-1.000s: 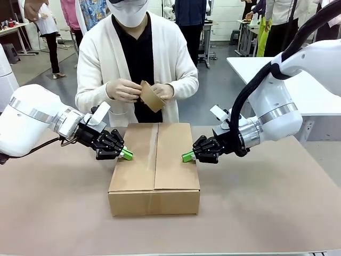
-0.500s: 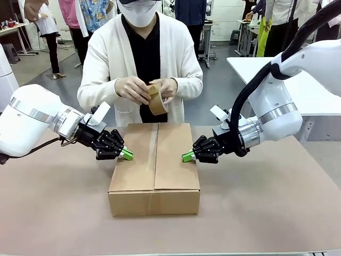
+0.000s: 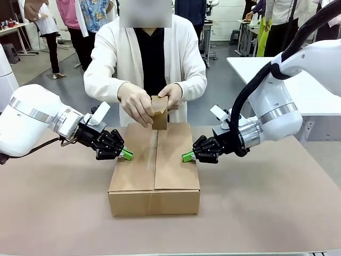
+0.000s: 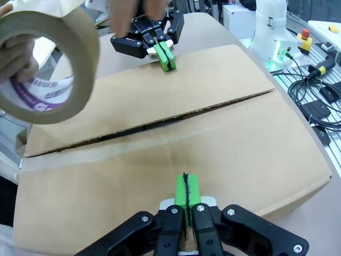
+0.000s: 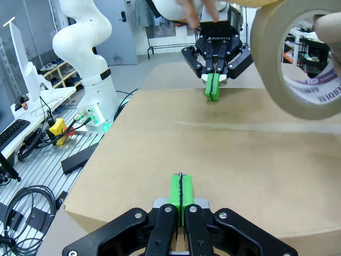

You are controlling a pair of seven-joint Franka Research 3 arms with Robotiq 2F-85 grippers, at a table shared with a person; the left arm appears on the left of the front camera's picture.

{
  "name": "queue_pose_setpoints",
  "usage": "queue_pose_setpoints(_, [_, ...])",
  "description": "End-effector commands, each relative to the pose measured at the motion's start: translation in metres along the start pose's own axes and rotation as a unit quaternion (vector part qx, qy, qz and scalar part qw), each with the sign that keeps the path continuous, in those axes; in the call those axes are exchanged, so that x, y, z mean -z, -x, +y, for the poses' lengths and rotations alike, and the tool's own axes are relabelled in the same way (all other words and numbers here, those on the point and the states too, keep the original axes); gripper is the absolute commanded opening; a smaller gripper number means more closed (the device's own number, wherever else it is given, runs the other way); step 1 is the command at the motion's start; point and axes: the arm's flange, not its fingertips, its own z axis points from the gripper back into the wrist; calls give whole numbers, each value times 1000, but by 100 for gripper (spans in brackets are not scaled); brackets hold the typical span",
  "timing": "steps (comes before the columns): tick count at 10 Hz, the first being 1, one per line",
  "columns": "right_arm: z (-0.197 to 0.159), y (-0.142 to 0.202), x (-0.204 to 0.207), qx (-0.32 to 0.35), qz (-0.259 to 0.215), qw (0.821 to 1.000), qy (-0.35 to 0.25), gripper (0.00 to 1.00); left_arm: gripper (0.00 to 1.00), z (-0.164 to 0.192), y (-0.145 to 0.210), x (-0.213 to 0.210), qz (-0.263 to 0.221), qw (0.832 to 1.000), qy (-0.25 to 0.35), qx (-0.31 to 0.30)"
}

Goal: Wrap the clocks to prevent damage.
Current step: After the human seals the box with tape, release both hands from the side flaps of the Package Box.

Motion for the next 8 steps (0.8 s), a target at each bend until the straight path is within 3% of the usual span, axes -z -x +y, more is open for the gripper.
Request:
queue_pose_setpoints(1, [0, 4, 2, 4, 3, 1000, 3, 1, 0, -1, 8, 4, 10, 1000, -1, -3])
queue_pose_setpoints(8, [0, 4, 2, 4, 3, 1000, 3, 1, 0, -1, 8, 4, 10, 1000, -1, -3])
